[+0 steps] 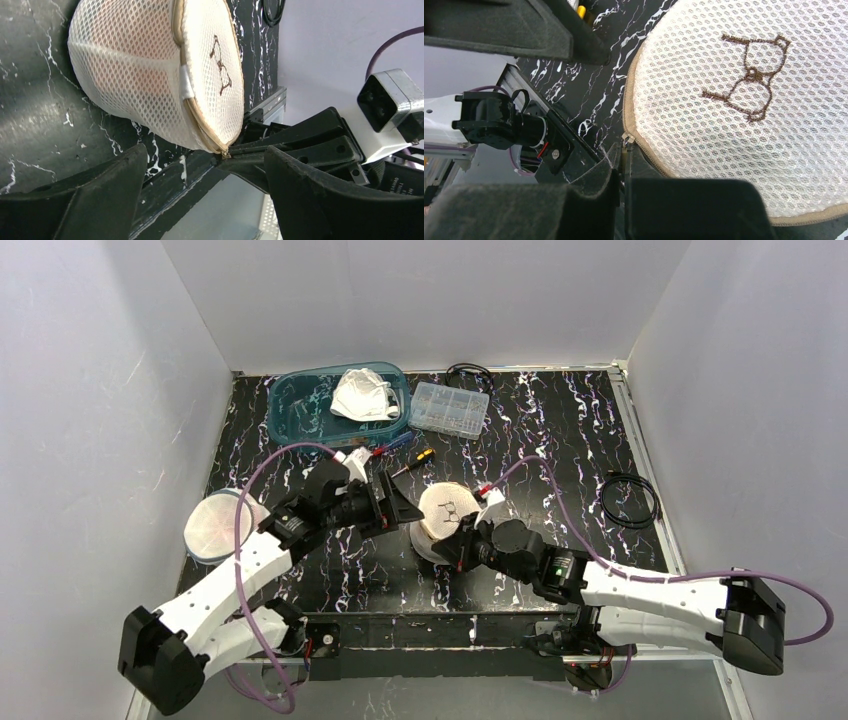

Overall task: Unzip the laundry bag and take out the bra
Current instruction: Unzip the laundry bag at the center of the board.

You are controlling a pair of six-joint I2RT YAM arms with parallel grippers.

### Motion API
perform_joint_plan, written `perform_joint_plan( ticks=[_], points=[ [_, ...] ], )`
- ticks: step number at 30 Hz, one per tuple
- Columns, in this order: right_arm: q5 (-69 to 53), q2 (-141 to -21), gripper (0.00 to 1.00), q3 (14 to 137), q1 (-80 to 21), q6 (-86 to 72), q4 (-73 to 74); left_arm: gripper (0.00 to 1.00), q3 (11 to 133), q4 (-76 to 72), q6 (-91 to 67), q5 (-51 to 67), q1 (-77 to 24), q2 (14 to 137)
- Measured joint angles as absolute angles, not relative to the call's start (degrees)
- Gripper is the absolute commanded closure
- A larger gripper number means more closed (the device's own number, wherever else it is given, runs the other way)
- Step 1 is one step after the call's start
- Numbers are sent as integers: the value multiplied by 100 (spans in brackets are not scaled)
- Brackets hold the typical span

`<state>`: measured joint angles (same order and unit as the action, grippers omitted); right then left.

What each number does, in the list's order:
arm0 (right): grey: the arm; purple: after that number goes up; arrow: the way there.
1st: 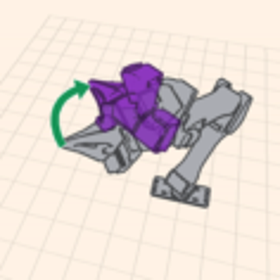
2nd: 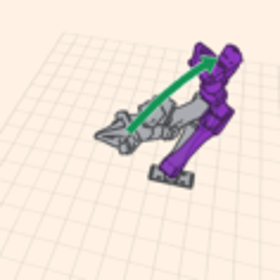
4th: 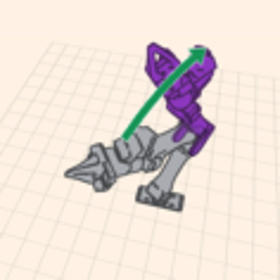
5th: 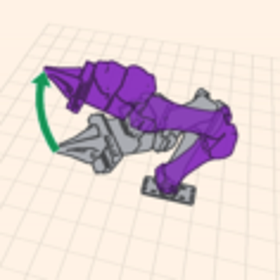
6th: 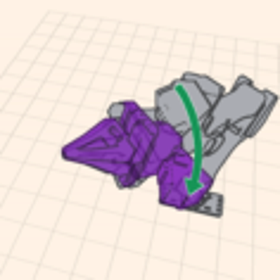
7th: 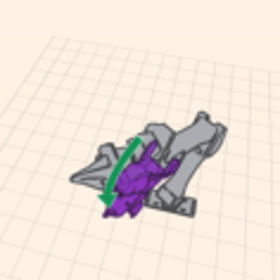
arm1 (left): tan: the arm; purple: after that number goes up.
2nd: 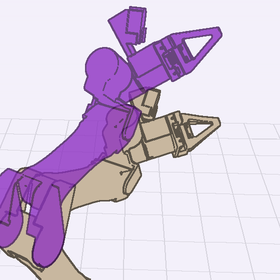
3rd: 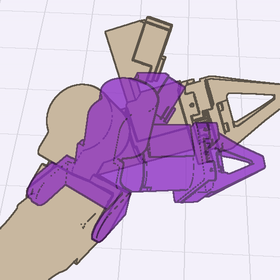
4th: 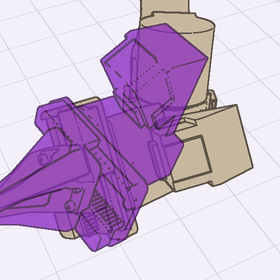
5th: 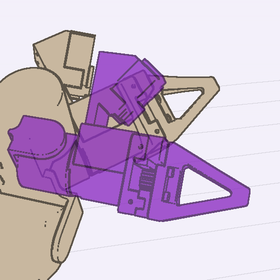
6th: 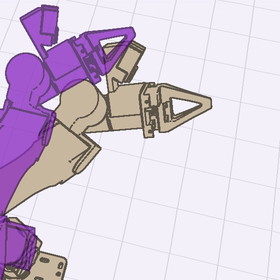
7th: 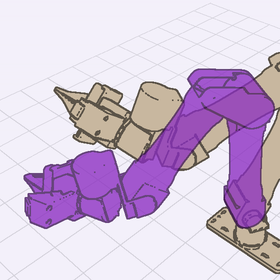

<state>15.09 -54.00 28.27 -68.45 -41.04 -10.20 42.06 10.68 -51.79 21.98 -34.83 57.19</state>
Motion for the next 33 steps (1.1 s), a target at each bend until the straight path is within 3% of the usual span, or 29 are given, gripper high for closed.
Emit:
perform_joint_plan(
  ticks=[9, 19, 24, 33],
  points=[
    [1496, -5800, 99, 2827, -6899, -4198, -1391, 38, 3977, 980, -6217, 1900, -3642, 5631],
    [1485, -5972, 99, 2827, -6963, -4204, -1522, 46, 3975, 650, -6517, 1868, -3809, 6383],
    [1483, -5981, 99, 2827, -6993, -4206, -1525, 71, 3975, 620, -6549, 1861, -3848, 6528],
    [1494, -6023, 99, 2827, -7026, -4206, -1522, 100, 4016, 607, -6451, 1826, -3848, 6657]
  ],
)
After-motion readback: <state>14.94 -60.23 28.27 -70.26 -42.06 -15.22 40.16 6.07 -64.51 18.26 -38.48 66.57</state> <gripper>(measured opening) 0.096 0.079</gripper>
